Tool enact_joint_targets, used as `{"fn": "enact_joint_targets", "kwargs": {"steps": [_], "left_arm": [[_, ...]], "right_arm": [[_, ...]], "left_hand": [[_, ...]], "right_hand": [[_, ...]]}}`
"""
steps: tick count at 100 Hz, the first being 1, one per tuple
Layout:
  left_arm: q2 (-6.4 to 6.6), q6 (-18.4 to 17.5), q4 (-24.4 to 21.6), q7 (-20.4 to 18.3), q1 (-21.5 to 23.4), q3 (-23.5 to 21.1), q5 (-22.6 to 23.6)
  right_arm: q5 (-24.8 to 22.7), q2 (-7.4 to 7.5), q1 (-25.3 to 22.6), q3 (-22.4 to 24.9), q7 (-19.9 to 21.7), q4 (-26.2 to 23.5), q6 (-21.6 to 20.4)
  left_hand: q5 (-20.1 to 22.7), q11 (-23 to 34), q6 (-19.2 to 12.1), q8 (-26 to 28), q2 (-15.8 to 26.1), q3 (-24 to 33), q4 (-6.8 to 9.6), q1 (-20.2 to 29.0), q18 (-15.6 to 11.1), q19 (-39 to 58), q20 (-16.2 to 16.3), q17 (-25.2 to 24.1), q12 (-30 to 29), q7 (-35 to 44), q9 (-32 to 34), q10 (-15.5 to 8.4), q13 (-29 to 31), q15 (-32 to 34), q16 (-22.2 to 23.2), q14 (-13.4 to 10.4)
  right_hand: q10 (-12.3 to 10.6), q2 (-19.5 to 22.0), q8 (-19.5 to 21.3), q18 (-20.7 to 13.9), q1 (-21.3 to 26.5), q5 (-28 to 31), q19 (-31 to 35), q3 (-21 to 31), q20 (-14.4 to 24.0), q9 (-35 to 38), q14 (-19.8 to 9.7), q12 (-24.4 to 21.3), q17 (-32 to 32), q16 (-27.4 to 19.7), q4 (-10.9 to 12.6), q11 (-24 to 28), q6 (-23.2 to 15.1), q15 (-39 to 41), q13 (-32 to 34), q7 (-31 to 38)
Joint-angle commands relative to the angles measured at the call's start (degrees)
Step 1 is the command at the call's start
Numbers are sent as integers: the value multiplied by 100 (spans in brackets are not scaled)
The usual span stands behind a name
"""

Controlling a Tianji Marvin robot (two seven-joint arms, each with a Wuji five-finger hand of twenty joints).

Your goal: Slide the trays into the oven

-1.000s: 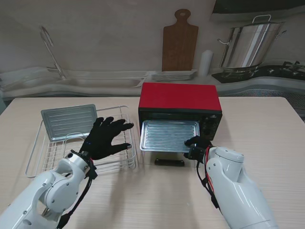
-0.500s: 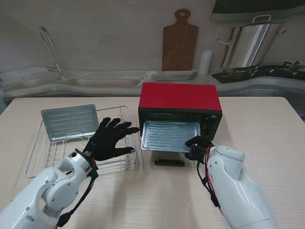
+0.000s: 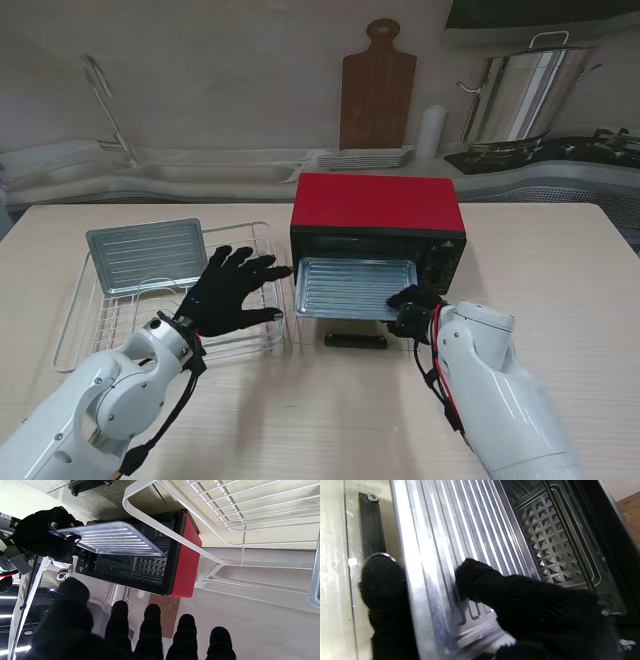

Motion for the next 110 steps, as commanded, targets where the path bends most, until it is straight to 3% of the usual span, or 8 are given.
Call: {"fn": "enact_joint_targets", "kwargs": {"steps": [1,53,110], "left_arm": [[-24,7,-52,-85,42,-12,-1],[-20,-21,-75,-91,76,-42,17],[-13,-21,-75,-159,55,-67,0]], "right_arm": [[62,-77,-20,-35,62,-11,1],[362,-149,84,-38,-320,41,79],[569,-166,114,-7,-453,99,141]], "left_hand": [[-90,-24,-112,49,251,-145,113,84,-159,-291,-74,-80,-69,39,-227,-39,-180,-93,-77,-112],[-105,-20,-113,51,251,-151,113,81,-158,-287,-118,-79,-71,28,-230,-40,-185,-97,-82,-110],[-119,-14,-105,50,254,-155,116,88,-163,-290,-156,-77,-69,13,-245,-36,-195,-99,-85,-118]], "right_hand": [[198,147,72,-330,577,270,255,614,74,-59,529,116,335,120,26,199,-484,315,461,740],[205,165,50,-355,574,227,216,598,93,-95,499,117,330,114,17,206,-481,270,461,724],[203,178,38,-363,574,204,195,589,102,-111,493,128,328,118,9,218,-469,259,454,710]]}}
